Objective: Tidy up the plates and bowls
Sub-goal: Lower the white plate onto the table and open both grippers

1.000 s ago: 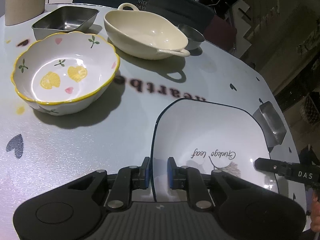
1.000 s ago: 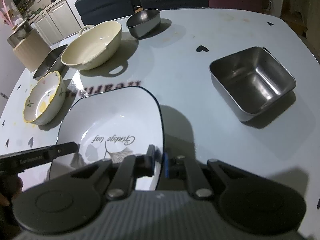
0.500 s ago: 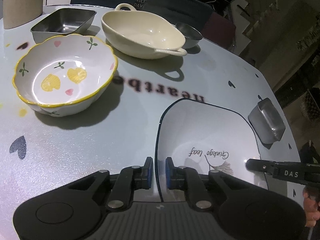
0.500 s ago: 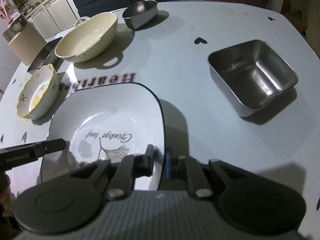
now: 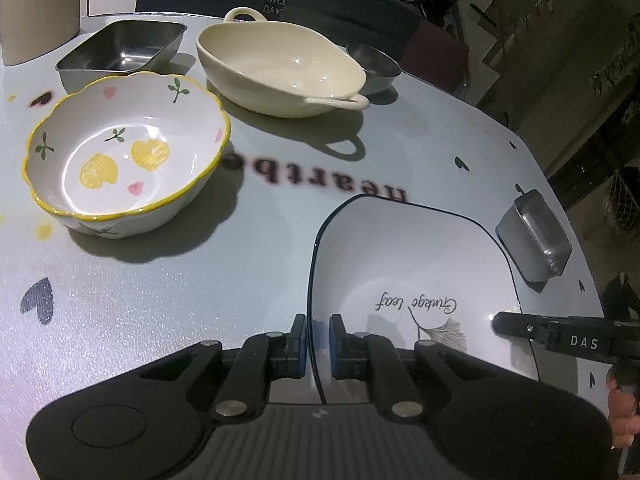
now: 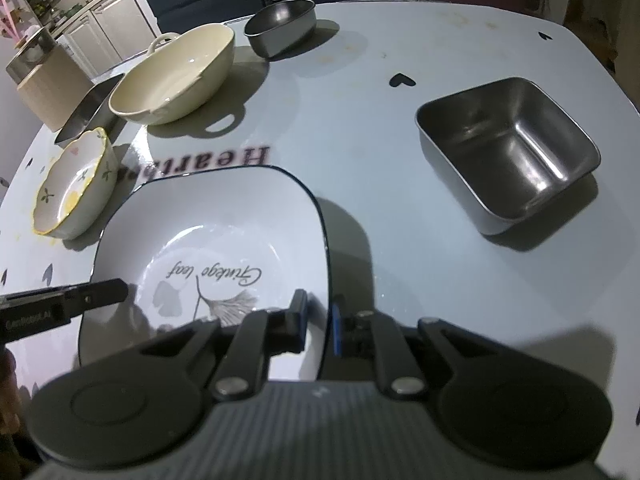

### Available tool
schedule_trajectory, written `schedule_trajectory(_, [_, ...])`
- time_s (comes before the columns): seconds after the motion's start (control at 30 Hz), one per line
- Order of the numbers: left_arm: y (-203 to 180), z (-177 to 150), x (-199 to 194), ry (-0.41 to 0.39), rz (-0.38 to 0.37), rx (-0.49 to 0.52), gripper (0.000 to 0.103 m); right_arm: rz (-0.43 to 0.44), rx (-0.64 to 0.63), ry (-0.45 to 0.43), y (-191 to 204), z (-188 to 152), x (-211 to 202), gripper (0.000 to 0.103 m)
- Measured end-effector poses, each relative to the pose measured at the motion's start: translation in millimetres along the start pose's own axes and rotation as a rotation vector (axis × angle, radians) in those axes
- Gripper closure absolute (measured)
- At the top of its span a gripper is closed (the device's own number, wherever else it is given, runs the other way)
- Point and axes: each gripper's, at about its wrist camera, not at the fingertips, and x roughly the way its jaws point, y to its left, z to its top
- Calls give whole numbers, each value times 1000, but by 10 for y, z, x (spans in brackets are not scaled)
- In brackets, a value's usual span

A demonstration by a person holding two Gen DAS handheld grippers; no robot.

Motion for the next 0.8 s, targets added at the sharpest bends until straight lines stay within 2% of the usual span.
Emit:
schedule_trajectory(0.33, [-38,17,11,8,22,31,89,11,-26,-15,-3,-46,-22,87])
schedule_trajectory(0.4, [-45,17,7,11,27,37,86,15,-18,-16,-19,-55,-29,85])
schedule_trajectory(0.5, [-47,16,6,16,45,41,79,26,-3,-2,-58,-74,-21,72])
schedule_trajectory(0.6, [-49,19,1,26,54,52,75,25,-12,-2,-61,-104,-18,68])
schedule_trajectory(0.8, [-78,-12,-25,49,63,73,63,44,9,-15,-79,-128,-39,51])
